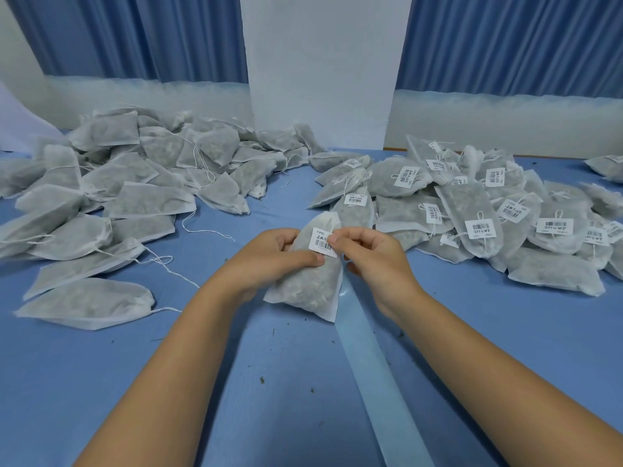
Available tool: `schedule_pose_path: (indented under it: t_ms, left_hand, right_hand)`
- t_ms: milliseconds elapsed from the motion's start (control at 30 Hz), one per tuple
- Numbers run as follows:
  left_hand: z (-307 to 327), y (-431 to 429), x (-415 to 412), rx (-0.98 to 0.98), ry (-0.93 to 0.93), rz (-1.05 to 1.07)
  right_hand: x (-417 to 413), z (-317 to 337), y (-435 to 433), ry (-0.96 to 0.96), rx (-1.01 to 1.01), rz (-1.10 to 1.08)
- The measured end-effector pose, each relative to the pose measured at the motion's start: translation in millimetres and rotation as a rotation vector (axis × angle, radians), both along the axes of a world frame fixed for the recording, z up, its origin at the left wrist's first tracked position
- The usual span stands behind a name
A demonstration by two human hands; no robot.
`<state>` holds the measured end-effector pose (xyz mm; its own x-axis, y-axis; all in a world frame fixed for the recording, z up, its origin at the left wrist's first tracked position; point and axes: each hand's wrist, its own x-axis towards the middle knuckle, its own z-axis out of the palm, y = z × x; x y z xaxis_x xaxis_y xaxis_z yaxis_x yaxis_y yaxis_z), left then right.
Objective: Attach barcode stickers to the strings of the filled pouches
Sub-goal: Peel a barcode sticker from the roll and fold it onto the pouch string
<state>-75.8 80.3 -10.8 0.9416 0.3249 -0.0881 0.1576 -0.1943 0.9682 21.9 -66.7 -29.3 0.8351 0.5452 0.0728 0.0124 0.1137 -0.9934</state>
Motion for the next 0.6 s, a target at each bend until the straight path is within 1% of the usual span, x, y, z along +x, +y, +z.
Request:
schedule_pose_path:
  t_ms: [167,300,400,500,600]
  left_hand:
    - [-1.8,-2.3,2.5,-0.002,-0.016,-0.037]
    - [-5.5,-2.6,8.5,-0.016,-0.011,0.096]
    - [-6.5,-5.1,9.4,-0.085,-0.053,0.105]
    - [-5.9,-5.7,9.5,-0.164,-0.087,0.094]
    - [-4.3,-6.5,8.9,-0.254,-0.109,0.063]
  right_hand:
    - [-0.7,-3.3,1.7,-0.021,0.006,-0.036]
    - [-2.2,-3.2,1.7,-0.048,0.01,-0.041]
    - [-1.7,-3.6,2.2,-0.081,0.016,-0.058]
    - [0.8,-1.8,1.4,-0.009,0.007,-0.07]
    - [1.2,1.8,-0.4,0.147,0.043,0.051]
